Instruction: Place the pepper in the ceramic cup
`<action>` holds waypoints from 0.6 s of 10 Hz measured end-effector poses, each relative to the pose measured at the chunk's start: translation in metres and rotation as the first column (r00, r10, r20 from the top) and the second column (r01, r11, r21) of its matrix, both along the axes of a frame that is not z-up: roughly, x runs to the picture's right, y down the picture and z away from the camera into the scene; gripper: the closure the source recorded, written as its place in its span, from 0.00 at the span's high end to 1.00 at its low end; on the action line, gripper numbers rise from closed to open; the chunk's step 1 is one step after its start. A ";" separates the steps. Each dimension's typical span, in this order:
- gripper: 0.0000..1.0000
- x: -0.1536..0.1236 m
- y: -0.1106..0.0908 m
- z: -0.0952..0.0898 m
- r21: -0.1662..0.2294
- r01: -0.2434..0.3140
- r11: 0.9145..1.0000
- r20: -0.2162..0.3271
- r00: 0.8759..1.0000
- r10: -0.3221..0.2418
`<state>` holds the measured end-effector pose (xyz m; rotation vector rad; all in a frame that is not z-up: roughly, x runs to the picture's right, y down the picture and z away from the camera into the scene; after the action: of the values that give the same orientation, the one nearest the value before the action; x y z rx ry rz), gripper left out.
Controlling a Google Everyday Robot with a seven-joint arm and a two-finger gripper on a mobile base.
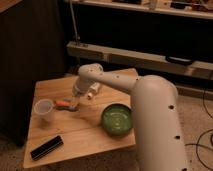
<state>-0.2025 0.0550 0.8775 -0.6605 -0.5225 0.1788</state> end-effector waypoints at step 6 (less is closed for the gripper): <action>0.67 -0.016 0.007 0.003 0.007 0.025 1.000 0.015 1.000 -0.025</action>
<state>-0.2190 0.0621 0.8803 -0.6620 -0.5291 0.1486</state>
